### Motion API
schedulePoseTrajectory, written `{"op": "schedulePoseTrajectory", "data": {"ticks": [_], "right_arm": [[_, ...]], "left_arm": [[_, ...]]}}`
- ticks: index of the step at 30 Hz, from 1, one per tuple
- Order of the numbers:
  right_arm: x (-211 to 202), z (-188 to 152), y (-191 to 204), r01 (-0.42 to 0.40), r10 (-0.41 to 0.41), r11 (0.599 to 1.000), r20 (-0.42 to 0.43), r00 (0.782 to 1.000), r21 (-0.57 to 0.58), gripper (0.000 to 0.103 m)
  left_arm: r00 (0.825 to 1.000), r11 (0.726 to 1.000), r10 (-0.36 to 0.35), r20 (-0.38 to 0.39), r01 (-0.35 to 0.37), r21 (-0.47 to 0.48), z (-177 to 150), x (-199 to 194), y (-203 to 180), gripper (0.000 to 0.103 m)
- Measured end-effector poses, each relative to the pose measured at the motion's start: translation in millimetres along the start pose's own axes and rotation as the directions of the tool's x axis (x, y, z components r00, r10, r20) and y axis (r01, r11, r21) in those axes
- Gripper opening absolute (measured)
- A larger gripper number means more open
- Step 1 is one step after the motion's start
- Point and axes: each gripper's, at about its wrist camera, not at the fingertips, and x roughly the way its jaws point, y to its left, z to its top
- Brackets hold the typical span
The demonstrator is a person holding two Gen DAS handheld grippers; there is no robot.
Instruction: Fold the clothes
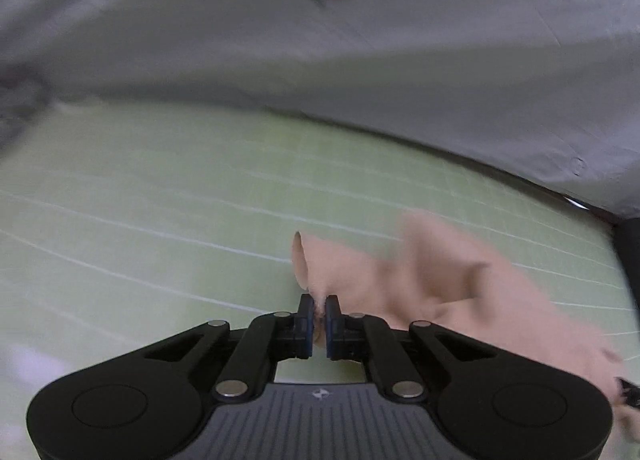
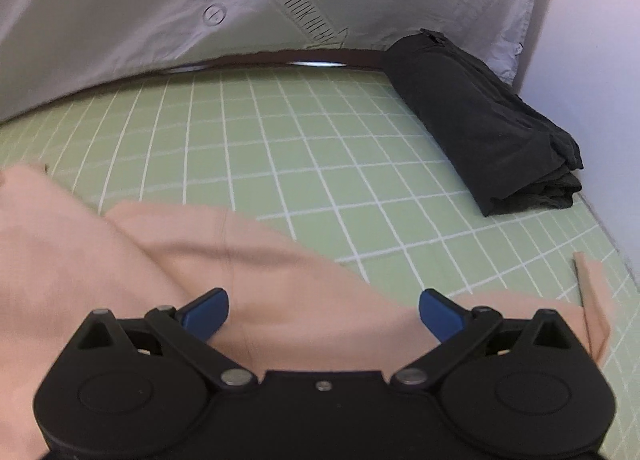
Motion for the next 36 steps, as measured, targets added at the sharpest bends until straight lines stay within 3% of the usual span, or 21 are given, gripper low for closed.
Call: {"op": "schedulePoseTrajectory", "data": {"ticks": [3, 5, 6, 8, 12, 16, 18, 20, 23, 26, 28, 31, 36], "right_arm": [[-0.9, -6.5, 3.7, 0.013, -0.013, 1.0, -0.013, 1.0, -0.01, 0.103], [-2.4, -10.3, 6.0, 0.02, -0.02, 1.0, -0.012, 1.0, -0.015, 0.103], [-3.4, -11.7, 7.1, 0.023, -0.023, 1.0, -0.011, 1.0, -0.016, 0.103], [-5.5, -12.8, 9.0, 0.026, -0.026, 0.999, -0.006, 1.0, -0.02, 0.103], [-10.3, -10.6, 11.5, 0.009, -0.009, 1.0, 0.004, 1.0, -0.017, 0.103], [-15.6, -4.0, 13.9, -0.007, 0.007, 1.0, 0.033, 0.999, -0.004, 0.103], [-17.4, 0.9, 14.6, -0.014, 0.013, 1.0, 0.047, 0.999, 0.007, 0.103], [-16.9, 7.7, 15.3, -0.023, 0.023, 1.0, 0.062, 0.998, 0.002, 0.103], [-12.1, 20.4, 18.8, -0.061, 0.063, 0.998, 0.071, 0.996, -0.03, 0.101], [-2.2, 35.2, 26.4, -0.124, 0.127, 0.99, 0.058, 0.99, -0.06, 0.09], [7.3, 45.0, 31.7, -0.173, 0.176, 0.983, 0.039, 0.984, -0.066, 0.082], [18.9, 54.9, 39.8, -0.23, 0.232, 0.971, 0.019, 0.973, -0.065, 0.079], [35.5, 61.0, 45.1, -0.32, 0.319, 0.947, -0.031, 0.947, -0.01, 0.075]], "left_arm": [[0.985, 0.987, 0.16, 0.06, -0.159, -0.021, -2.2, -35.5, 51.0, 0.006], [0.948, 0.95, 0.309, 0.078, -0.303, -0.079, -5.7, -55.2, 96.9, 0.006], [0.92, 0.92, 0.386, 0.072, -0.377, -0.108, -8.9, -63.0, 122.7, 0.006], [0.877, 0.869, 0.478, 0.04, -0.466, -0.165, -16.9, -71.7, 167.3, 0.006], [0.85, 0.826, 0.524, -0.056, -0.524, -0.209, -35.4, -73.8, 213.0, 0.007], [0.857, 0.823, 0.508, -0.087, -0.513, -0.245, -40.2, -76.9, 210.0, 0.014], [0.874, 0.834, 0.481, -0.071, -0.481, -0.269, -32.7, -77.8, 199.3, 0.023], [0.899, 0.867, 0.437, -0.031, -0.43, -0.252, -23.8, -74.1, 184.5, 0.029], [0.961, 0.953, 0.275, 0.008, -0.272, -0.136, -0.1, -50.9, 142.9, 0.036], [0.996, 0.996, 0.094, 0.001, -0.094, 0.01, 16.8, -20.0, 92.4, 0.041], [0.999, 0.997, -0.022, -0.026, 0.023, 0.067, 23.7, 2.7, 60.8, 0.042], [0.982, 0.98, -0.168, -0.09, 0.177, 0.095, 32.3, 39.4, 20.5, 0.047], [0.944, 0.942, -0.284, -0.167, 0.307, 0.137, 39.7, 82.7, -31.4, 0.051]]}}
